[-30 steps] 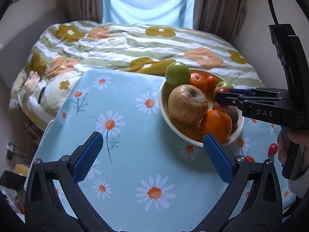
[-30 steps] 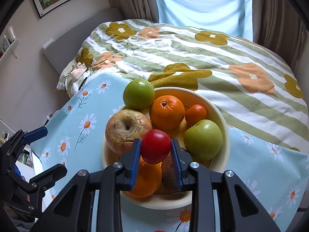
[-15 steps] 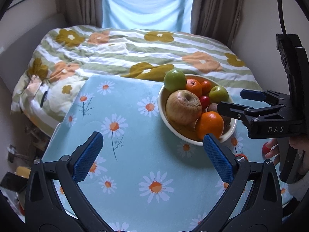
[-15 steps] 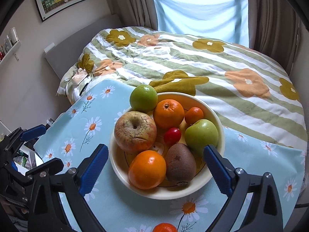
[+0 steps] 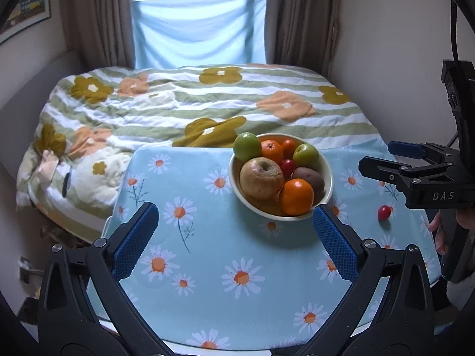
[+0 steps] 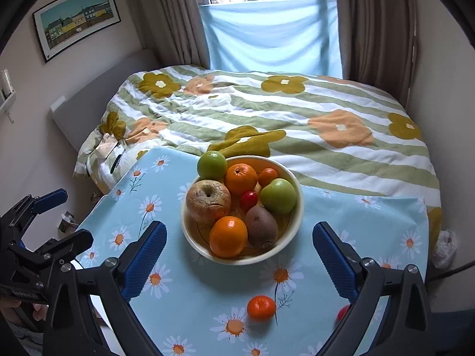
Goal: Organize fruits
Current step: 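Withdraw both tools from the bowl toward the last fruit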
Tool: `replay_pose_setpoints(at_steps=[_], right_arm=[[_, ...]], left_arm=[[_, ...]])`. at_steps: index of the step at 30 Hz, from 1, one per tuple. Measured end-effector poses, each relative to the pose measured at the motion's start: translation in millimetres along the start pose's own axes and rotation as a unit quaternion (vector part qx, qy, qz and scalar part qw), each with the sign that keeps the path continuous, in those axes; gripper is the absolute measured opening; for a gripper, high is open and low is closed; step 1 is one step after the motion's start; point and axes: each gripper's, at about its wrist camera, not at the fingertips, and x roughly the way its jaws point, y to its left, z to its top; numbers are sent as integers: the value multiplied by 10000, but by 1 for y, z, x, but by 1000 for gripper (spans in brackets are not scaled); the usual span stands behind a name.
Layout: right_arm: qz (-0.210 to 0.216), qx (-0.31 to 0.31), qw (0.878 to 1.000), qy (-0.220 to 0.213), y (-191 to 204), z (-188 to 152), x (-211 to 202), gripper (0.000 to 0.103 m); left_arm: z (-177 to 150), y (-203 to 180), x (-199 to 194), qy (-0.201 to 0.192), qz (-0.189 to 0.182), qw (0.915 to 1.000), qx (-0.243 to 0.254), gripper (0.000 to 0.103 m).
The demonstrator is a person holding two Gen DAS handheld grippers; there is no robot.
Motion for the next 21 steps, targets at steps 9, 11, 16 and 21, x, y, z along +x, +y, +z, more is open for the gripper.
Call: replay_pose_setpoints(at_steps=[9,11,16,21], right_arm=[[-716,516,9961,-49,-19,-26,-45,98],[-809,603,9949,-53,-27,-32,-51,98],[-1144,661,9912,43,-52,-47,-55,98],[-1106,778,9906,217,-80,-66,-45,98]], left_arm=[[3,-20,-1,5,-443,9984,346,103],[2,-29,3,41,-494,9978,437,103],[-6,-57,22,249,-746,9955,530,103],[-23,-93,53,565,-1007,9909,692,103]])
